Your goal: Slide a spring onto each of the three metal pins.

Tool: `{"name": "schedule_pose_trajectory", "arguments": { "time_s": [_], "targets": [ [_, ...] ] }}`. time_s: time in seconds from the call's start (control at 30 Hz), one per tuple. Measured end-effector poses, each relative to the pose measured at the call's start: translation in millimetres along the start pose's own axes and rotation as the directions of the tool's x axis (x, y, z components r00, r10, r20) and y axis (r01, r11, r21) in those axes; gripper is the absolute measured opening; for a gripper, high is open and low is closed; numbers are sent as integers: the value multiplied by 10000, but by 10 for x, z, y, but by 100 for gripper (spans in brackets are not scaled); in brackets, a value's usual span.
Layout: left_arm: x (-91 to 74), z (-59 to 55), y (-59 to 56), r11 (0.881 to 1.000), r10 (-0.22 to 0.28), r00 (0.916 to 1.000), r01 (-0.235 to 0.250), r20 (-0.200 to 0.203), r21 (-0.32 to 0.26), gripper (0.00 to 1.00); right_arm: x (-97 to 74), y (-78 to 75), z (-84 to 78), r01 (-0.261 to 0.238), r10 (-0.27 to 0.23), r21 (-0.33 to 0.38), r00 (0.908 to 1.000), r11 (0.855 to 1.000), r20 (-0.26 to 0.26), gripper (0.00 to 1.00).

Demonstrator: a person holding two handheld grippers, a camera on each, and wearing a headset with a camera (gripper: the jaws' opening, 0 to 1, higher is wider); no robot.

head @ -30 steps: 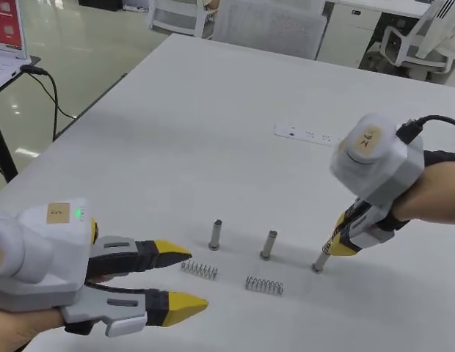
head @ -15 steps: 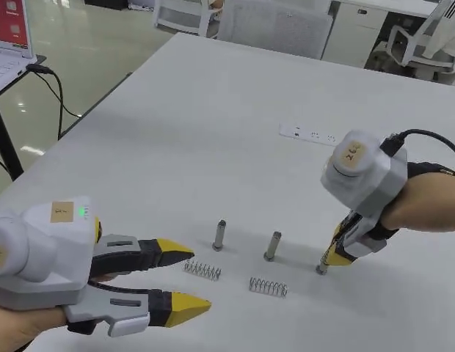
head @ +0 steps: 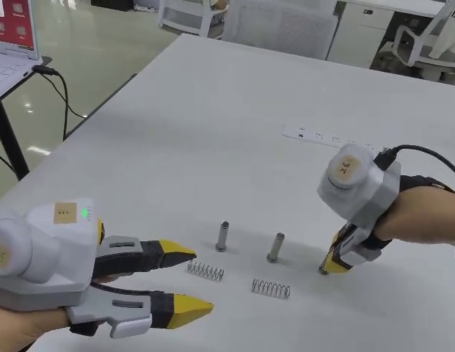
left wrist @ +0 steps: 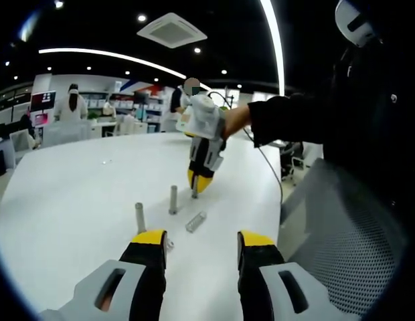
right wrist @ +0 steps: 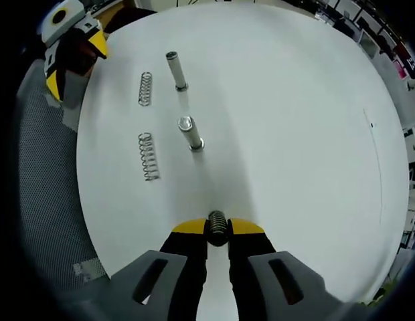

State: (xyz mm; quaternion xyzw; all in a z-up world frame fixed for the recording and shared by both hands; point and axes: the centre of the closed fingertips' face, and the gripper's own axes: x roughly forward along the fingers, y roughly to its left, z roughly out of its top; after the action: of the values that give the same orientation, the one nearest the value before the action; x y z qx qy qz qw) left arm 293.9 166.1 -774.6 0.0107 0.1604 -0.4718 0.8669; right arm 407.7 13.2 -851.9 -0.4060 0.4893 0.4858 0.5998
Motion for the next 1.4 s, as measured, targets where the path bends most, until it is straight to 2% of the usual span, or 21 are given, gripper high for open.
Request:
{"name": "schedule_pose_trajectory", "arguments": {
  "time_s": [0.27,0.4,0.6,0.83,1.17,1.4],
  "targets": [
    [1,2,-6,10000,28,10000,-28,1,3,36,7,-8,3,36,-36,-165,10000,9999,-23,9],
    [-6,5,-1,10000,45,10000,-45,28,2,36,29,-27,-24,227,-232,-409,9997,9989,-124,12],
    [-6,4,0,10000,26,10000,-26,30,13,36,4,-31,-58,315,-319,-329,9994,9990,-103,17],
    [12,2,-7,10000,-58,10000,58,10,64,36,-51,3,-142,433,-434,-126,9990,9990,-42,17],
    [26,-15,-24,9998,-166,9998,167,-84,110,35,-99,149,-254,476,-477,108,9989,9988,30,18],
    [34,-1,-35,9997,-208,9997,209,-93,156,35,-150,328,-204,302,-306,138,9991,9994,306,17]
  ]
}}
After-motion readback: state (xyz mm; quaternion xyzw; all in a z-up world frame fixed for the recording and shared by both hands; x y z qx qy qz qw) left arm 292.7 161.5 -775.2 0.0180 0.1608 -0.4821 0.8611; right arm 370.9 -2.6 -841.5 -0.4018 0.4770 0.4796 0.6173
